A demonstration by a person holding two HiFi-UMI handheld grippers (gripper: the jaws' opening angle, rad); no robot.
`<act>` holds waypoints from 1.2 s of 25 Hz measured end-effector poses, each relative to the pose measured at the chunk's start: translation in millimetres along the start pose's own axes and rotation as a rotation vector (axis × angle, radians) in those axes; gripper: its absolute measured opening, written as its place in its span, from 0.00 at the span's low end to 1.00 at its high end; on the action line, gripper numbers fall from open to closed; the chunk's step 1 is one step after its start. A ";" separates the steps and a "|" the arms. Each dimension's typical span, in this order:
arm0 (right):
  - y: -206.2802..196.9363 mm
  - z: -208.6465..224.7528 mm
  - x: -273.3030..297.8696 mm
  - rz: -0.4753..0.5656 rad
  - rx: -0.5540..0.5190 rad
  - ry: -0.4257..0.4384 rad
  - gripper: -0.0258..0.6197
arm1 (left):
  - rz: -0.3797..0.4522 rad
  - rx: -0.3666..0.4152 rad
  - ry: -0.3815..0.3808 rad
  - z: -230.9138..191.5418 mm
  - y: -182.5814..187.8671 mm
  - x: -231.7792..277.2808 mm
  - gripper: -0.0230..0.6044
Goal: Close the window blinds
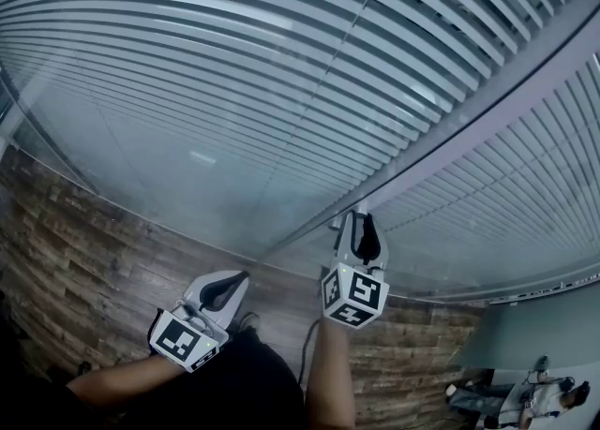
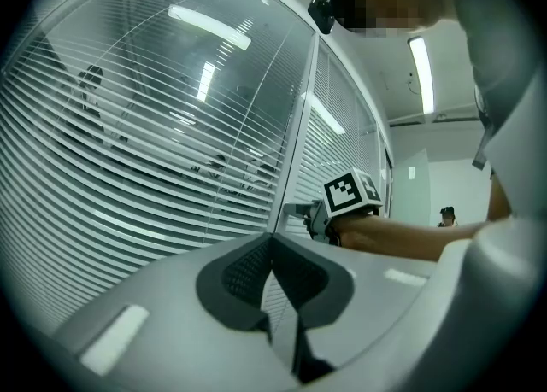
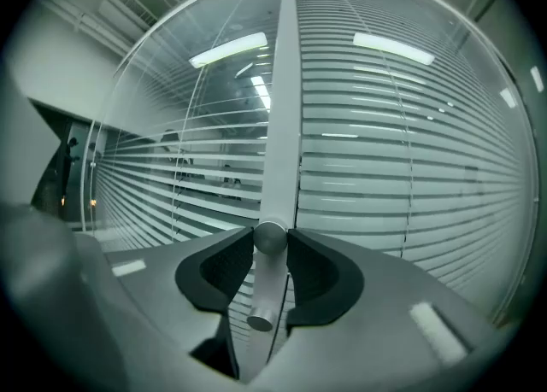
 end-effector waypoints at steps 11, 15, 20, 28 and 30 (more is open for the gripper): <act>2.3 -6.2 1.0 -0.069 -0.511 -0.005 0.24 | -0.005 -0.014 -0.012 3.7 -2.5 6.9 0.03; 3.9 -12.2 -2.5 -0.073 -0.602 0.009 0.24 | -0.011 -0.019 -0.021 4.3 -3.2 2.2 0.03; 6.6 -9.3 -5.0 -0.055 -0.524 0.032 0.24 | -0.009 -0.015 -0.032 9.3 -1.5 1.6 0.03; -6.7 3.9 -5.6 0.023 0.160 0.033 0.31 | -0.009 -0.027 -0.013 -1.7 -6.8 -2.0 0.03; -3.9 6.7 -3.9 0.039 0.234 0.030 0.31 | -0.008 -0.024 -0.009 0.7 -2.7 -0.4 0.03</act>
Point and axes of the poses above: the fingertips, and each gripper's own axes: x forward along the fingers, z to its right, y out of its top, the point moved 8 cm from there along -x, backward along the fingers, and after that the axes turned 6 degrees about z, right-handed, at the moved point
